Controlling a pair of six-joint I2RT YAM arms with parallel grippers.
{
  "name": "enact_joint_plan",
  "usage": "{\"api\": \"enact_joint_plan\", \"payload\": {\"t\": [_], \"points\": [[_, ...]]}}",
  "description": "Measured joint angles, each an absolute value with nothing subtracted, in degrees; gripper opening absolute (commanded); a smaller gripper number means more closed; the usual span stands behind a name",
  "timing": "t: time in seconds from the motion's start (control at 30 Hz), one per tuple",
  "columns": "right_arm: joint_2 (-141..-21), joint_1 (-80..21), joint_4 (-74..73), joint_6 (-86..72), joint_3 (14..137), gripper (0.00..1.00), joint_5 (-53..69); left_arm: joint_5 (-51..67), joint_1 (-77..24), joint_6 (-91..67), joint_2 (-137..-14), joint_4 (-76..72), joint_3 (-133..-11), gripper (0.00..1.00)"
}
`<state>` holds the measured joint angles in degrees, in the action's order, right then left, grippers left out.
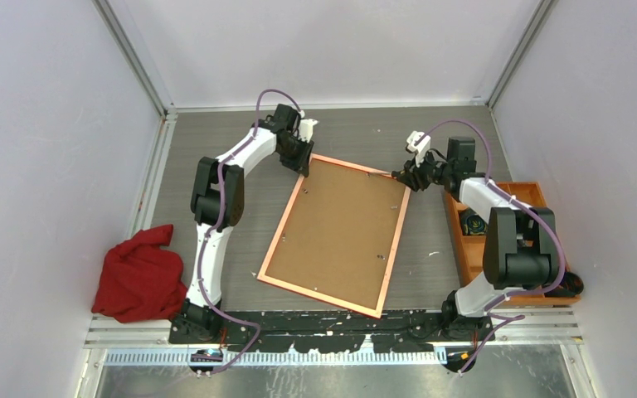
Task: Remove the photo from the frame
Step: Release the photo frame item from the photo frame.
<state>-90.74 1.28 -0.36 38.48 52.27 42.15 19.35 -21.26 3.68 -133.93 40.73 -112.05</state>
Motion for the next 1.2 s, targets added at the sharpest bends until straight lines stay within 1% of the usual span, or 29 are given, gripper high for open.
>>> {"api": "enact_joint_plan", "payload": {"t": [0.4, 0.73, 1.1, 1.2], "points": [[-91.79, 0.40, 0.08, 38.89, 52.27, 0.01, 43.51, 19.38, -21.26, 3.68, -133.93, 40.73, -112.05, 0.00], [-91.64, 0.40, -3.16, 41.23, 52.27, 0.01, 45.30, 19.38, -21.26, 3.68, -133.93, 40.73, -112.05, 0.00], [-88.18, 0.67, -7.90, 43.33, 52.27, 0.01, 46.48, 19.38, -21.26, 3.68, -133.93, 40.73, -112.05, 0.00], [-86.56, 1.26, -9.39, 43.46, 52.27, 0.01, 47.64, 19.44, -21.26, 3.68, -133.93, 40.73, -112.05, 0.03]]}}
